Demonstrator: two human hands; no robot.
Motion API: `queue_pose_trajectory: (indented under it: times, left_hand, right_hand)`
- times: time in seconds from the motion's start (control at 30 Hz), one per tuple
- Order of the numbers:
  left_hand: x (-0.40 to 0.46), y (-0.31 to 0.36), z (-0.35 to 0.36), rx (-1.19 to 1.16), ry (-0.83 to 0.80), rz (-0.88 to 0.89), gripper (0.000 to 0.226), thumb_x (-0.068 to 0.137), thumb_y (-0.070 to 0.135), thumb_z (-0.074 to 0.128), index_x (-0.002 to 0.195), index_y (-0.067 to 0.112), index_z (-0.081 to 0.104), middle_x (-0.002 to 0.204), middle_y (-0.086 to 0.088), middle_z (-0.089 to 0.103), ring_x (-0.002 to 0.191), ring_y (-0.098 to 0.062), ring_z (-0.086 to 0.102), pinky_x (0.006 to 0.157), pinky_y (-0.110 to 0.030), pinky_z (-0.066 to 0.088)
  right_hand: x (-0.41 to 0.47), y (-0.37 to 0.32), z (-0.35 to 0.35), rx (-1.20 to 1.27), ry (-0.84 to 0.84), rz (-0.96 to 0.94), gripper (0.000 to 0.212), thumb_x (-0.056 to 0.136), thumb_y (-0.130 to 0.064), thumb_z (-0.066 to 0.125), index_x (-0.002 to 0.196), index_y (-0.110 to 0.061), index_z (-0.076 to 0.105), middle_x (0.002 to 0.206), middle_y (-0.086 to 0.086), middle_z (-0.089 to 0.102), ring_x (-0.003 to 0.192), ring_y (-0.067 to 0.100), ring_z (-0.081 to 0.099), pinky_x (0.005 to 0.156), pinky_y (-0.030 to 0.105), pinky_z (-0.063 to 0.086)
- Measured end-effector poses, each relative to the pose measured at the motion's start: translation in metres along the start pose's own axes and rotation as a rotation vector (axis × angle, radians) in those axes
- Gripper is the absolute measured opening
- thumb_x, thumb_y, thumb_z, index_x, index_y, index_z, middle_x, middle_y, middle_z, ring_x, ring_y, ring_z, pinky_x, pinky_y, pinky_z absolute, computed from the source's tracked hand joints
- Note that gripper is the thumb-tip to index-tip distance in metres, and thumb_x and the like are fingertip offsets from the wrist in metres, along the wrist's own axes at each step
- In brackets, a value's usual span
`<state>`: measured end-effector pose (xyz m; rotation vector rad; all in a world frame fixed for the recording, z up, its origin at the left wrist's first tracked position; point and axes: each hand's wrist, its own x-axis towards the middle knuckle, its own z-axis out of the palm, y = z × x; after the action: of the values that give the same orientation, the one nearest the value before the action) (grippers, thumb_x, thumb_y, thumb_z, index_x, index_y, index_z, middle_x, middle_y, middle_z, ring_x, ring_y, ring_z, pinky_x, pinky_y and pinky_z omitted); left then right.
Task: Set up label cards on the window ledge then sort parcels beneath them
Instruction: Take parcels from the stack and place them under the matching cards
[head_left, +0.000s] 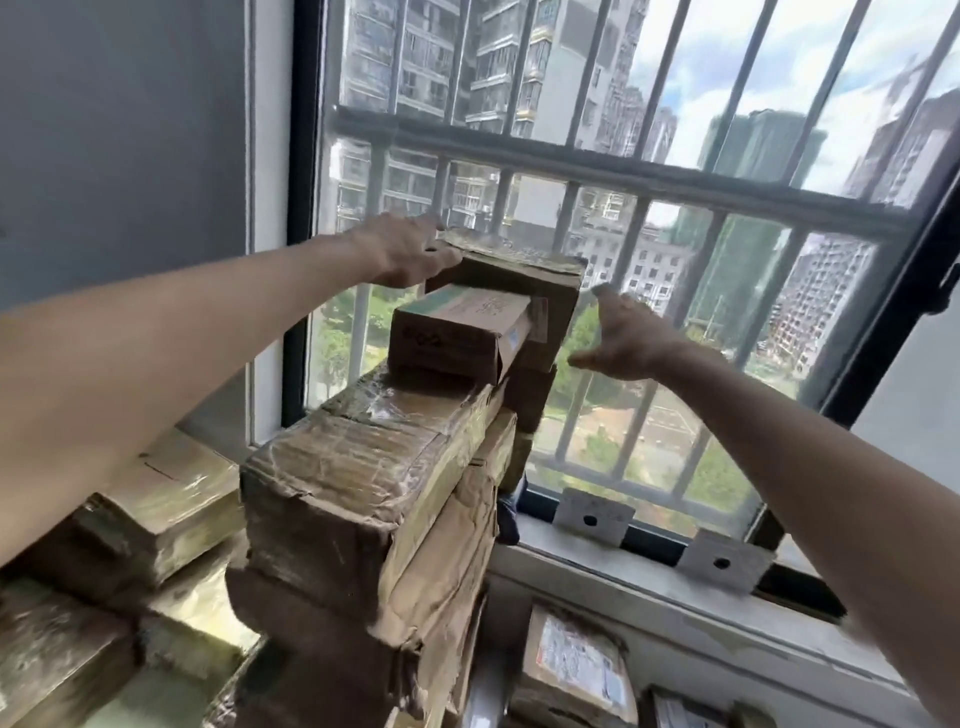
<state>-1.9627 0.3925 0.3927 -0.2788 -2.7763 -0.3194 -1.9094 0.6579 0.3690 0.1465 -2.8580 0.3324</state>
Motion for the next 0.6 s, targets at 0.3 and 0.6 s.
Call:
queue_pose_trajectory:
  times: [0.3,0.6]
  left_hand:
    - [0.070,-0.005,0.039,-0.199,-0.082,0.055,0.072,0.097,0.065,0.037,0.157,0.037,0.008,0.166,-0.005,0.010,0.149,-0.036,0.019,0.118,-0.053,0.017]
    - [0.083,0.000,0.044,-0.386,0.025,0.075,0.078,0.086,0.069,0.054,0.151,0.031,0.033,0.154,-0.014,0.032,0.135,-0.037,0.036,0.103,-0.048,0.034]
  right_hand:
    - [0.078,0.014,0.023,0.202,0.038,-0.030,0.103,0.084,-0.014,0.080,0.157,-0.024,0.008,0.143,0.023,0.047,0.128,0.038,0.049,0.094,0.028,0.035]
    - [0.092,0.012,0.014,0.238,0.173,-0.081,0.068,0.089,-0.004,0.070,0.146,-0.017,0.036,0.109,0.009,0.060,0.083,0.019,0.060,0.055,0.013,0.041]
